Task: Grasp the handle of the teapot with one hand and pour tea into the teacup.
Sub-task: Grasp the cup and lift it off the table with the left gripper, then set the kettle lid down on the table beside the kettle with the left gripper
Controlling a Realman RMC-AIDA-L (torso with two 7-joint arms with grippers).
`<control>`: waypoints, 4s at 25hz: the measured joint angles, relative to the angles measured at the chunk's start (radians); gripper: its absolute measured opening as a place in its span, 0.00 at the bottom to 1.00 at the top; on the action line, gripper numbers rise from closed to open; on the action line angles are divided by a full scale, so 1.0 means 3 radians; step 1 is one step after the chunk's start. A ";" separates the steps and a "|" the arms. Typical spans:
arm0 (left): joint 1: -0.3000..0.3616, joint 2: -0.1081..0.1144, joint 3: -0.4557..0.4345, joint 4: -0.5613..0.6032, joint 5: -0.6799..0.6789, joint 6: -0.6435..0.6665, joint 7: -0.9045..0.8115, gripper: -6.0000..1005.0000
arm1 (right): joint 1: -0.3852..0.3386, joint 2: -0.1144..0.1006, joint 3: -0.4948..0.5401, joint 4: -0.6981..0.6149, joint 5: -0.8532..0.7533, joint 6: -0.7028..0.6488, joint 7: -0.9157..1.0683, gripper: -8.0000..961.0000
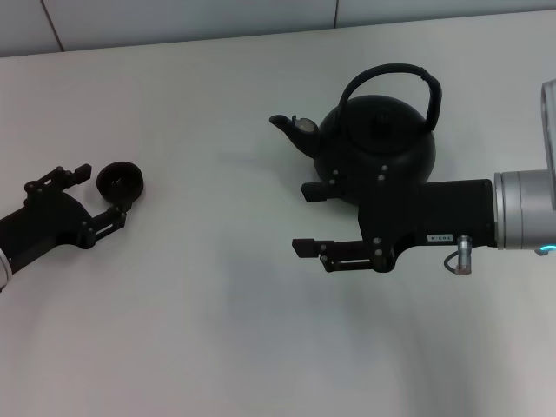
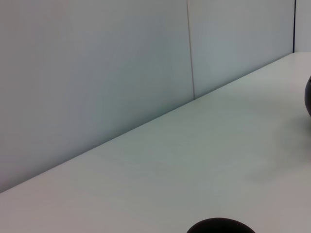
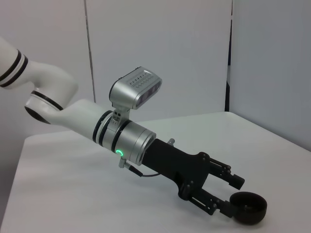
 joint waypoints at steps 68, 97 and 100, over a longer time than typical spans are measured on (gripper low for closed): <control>-0.0168 0.0000 0.0182 -0.0008 0.0016 0.0019 -0.0024 0.69 | 0.0025 -0.0001 0.0008 0.0008 0.0000 0.0040 0.0004 0.69; -0.0299 -0.0021 0.0562 0.0028 -0.0012 0.0620 -0.0077 0.71 | 0.0042 0.0005 -0.0006 0.0015 0.0005 0.0039 0.0004 0.68; -0.0319 -0.0021 0.0569 0.0005 -0.0013 0.0622 -0.0077 0.71 | 0.0033 0.0005 -0.0035 0.0016 0.0030 0.0039 0.0003 0.68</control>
